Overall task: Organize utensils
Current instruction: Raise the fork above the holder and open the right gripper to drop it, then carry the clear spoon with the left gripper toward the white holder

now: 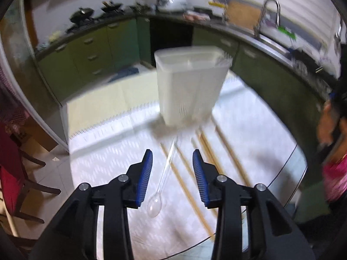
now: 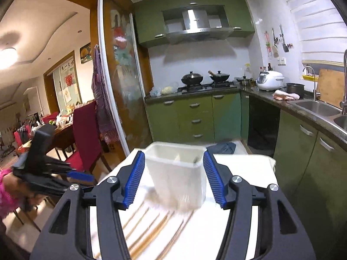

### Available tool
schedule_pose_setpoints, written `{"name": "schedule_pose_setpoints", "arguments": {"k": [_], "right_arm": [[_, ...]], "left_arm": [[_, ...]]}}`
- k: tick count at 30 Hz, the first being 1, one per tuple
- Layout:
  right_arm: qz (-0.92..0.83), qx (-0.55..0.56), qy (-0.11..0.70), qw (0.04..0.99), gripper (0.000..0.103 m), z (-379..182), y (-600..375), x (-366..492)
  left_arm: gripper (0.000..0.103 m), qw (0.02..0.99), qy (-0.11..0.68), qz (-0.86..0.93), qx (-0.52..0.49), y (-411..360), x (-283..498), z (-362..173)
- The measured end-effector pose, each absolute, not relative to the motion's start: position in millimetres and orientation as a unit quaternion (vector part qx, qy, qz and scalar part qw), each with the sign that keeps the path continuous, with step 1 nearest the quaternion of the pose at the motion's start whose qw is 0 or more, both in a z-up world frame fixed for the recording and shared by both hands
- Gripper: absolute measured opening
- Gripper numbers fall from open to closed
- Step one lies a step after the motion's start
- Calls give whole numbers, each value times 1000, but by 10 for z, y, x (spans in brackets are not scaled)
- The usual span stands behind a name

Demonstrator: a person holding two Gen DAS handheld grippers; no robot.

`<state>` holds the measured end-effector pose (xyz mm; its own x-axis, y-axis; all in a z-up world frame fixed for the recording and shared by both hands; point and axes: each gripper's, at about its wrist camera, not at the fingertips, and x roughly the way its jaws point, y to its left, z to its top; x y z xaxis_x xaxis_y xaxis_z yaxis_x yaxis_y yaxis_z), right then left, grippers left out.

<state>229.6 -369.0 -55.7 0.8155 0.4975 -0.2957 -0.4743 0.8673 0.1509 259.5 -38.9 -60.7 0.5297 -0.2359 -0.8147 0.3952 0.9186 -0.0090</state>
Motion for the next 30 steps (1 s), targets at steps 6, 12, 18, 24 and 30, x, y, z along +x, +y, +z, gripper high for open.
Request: {"name": "schedule_pose_setpoints", "arguments": {"k": [6, 12, 18, 24, 30], "right_arm": [[253, 39, 180, 950, 57, -724, -3880, 1977], [265, 45, 190, 944, 57, -777, -3885, 1899], [284, 41, 192, 939, 57, -724, -3691, 1924], [291, 42, 191, 937, 57, -668, -3636, 1929], [297, 46, 189, 935, 57, -667, -3643, 1895]], "left_arm": [[37, 851, 491, -165, 91, -229, 2624, -1284], [37, 850, 500, -144, 77, -85, 2494, -1655], [37, 846, 506, -149, 74, -121, 2482, -1767], [27, 844, 512, -146, 63, -86, 2430, -1805], [27, 849, 507, -140, 44, -9, 2391, -1697]]}}
